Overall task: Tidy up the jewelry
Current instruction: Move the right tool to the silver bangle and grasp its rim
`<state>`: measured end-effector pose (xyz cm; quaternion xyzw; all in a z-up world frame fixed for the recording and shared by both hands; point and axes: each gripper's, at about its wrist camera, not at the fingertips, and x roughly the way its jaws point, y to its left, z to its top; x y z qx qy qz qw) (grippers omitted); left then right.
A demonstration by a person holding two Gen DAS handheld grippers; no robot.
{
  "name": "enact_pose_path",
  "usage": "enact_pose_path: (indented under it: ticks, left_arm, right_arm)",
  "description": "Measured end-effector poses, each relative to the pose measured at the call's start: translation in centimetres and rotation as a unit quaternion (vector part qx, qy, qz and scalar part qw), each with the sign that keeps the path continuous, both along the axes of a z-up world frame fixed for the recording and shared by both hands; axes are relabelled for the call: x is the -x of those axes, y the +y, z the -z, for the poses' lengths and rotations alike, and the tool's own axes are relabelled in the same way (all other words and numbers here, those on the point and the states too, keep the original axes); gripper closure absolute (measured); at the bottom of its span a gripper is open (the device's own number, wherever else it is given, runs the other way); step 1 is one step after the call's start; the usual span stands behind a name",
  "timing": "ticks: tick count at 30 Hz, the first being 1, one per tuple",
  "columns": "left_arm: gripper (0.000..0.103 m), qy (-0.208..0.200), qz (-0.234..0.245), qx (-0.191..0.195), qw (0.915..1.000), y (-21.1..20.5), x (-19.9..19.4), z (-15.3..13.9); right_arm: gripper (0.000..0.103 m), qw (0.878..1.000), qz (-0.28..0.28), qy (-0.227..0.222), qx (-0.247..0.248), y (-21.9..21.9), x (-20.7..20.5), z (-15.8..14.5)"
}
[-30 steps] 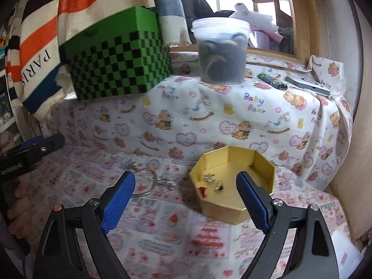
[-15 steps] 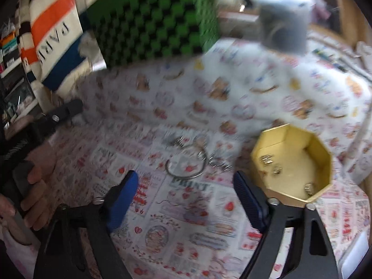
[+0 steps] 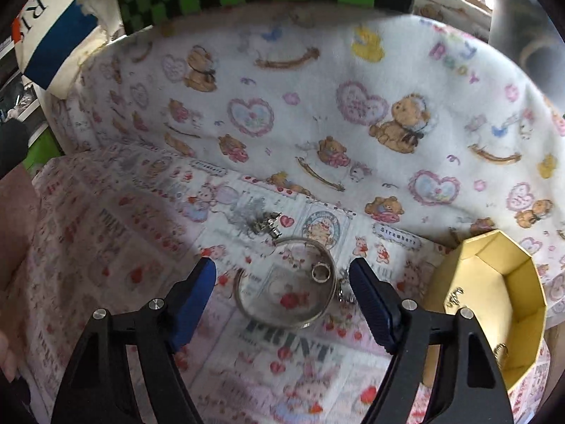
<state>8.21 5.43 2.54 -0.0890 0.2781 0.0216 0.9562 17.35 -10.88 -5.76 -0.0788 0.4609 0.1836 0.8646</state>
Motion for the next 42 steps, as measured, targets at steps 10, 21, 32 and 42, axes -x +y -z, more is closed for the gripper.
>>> enact_pose_path:
  ticks: [10, 21, 32, 42]
  left_arm:
    - [0.001, 0.014, -0.005, -0.013, 0.9998, 0.2, -0.6, 0.8]
    - [0.001, 0.010, 0.000, -0.010, 0.9999, 0.2, -0.1, 0.4]
    - [0.001, 0.008, -0.005, 0.004, 0.9999, 0.9, 0.0, 0.1]
    - [0.001, 0.013, -0.008, 0.001, 0.9999, 0.8, -0.4, 0.4]
  right_arm:
    - [0.032, 1.000, -0.014, 0.002, 0.015, 0.5, -0.7, 1.2]
    - [0.080, 1.000, -0.009, -0.003, 0.006, -1.1, 2.2, -1.1]
    - [0.028, 1.000, 0.029, -0.008, 0.003, -2.6, 1.1, -2.0]
    - [0.044, 0.998, 0.030, 0.033, 0.038, -1.9, -1.1, -0.3]
